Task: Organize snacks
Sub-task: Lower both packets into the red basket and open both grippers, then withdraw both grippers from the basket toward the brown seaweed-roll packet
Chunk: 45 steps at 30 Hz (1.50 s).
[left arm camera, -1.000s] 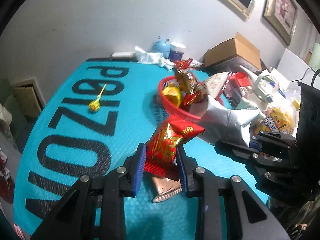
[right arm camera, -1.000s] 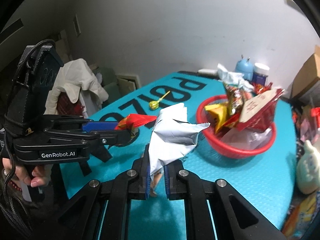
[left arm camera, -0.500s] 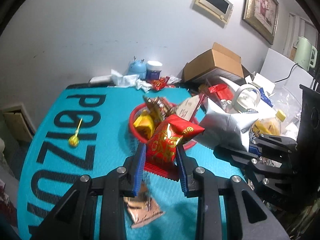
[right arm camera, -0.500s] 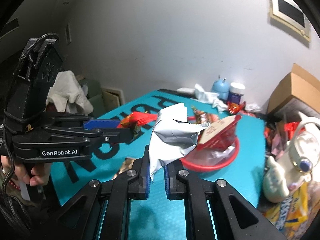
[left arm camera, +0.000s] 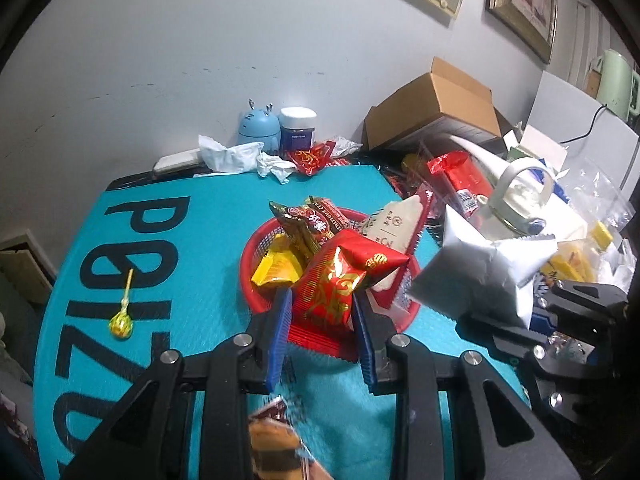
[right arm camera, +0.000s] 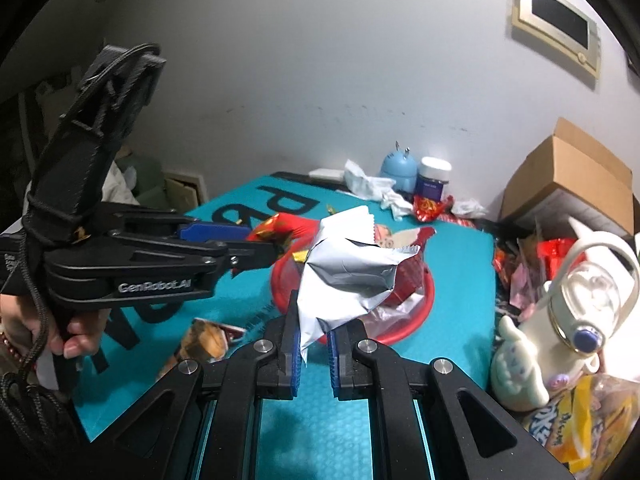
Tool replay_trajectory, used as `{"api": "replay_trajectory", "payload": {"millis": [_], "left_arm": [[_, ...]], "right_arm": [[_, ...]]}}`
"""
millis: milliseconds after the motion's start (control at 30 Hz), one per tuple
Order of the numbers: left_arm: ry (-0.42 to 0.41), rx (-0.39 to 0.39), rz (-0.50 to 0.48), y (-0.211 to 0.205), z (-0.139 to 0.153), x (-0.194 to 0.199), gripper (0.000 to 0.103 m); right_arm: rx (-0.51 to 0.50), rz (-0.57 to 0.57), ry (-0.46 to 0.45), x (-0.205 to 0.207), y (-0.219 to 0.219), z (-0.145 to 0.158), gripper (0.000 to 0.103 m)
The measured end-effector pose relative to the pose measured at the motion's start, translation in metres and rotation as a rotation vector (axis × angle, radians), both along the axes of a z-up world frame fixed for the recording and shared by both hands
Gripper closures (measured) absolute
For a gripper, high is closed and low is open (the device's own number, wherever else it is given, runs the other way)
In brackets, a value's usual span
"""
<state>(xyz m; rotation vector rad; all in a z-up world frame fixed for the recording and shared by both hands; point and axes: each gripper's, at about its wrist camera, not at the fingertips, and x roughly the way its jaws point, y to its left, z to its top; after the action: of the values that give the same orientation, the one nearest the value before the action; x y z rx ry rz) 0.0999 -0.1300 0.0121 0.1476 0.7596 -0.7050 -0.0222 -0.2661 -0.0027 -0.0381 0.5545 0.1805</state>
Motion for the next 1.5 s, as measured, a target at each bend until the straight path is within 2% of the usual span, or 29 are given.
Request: {"api": "replay_trajectory", "payload": {"millis": [267,500,867,1233,1267,1300,1333,1367,1500], "left_arm": [[0.063,0.032,-0.010,-0.017,-0.013,0.021,0.072],[0.073,0.053,0.008,-0.014,-0.018,0.024,0.072],[0.071,0.051,0.083,0.019,-0.008,0.019,0.072],[0.083,0.051,0.168,0.045,-0.009,0.032,0.072],[0.082,0.055,0.174,0.046,-0.010,0.032,0.072],[0.080,0.061,0.181,0.046,-0.011,0.033,0.072],[0.079,0.064,0.184,0.046,-0.012,0.034,0.072],[0.079,0.066,0.185,0.046,-0.012,0.034,0.072],[0.092,0.060,0.182,0.048,-0.014,0.035,0.072]], "right_arm": [[0.009,-0.025,0.013,0.015,-0.011,-0.005,0.092],[0.011,-0.017,0.026,0.021,-0.010,-0.008,0.092],[0.014,0.054,0.009,0.032,0.006,-0.004,0.092],[-0.008,0.077,0.032,0.080,0.024,-0.016,0.091],[-0.027,0.071,0.031,0.082,0.026,-0.018,0.086],[-0.049,0.053,0.031,0.084,0.027,-0.020,0.074],[-0.058,0.036,0.029,0.084,0.027,-0.022,0.055],[-0.049,0.035,0.024,0.082,0.026,-0.022,0.045],[-0.039,0.040,0.011,0.078,0.023,-0.017,0.045]]}}
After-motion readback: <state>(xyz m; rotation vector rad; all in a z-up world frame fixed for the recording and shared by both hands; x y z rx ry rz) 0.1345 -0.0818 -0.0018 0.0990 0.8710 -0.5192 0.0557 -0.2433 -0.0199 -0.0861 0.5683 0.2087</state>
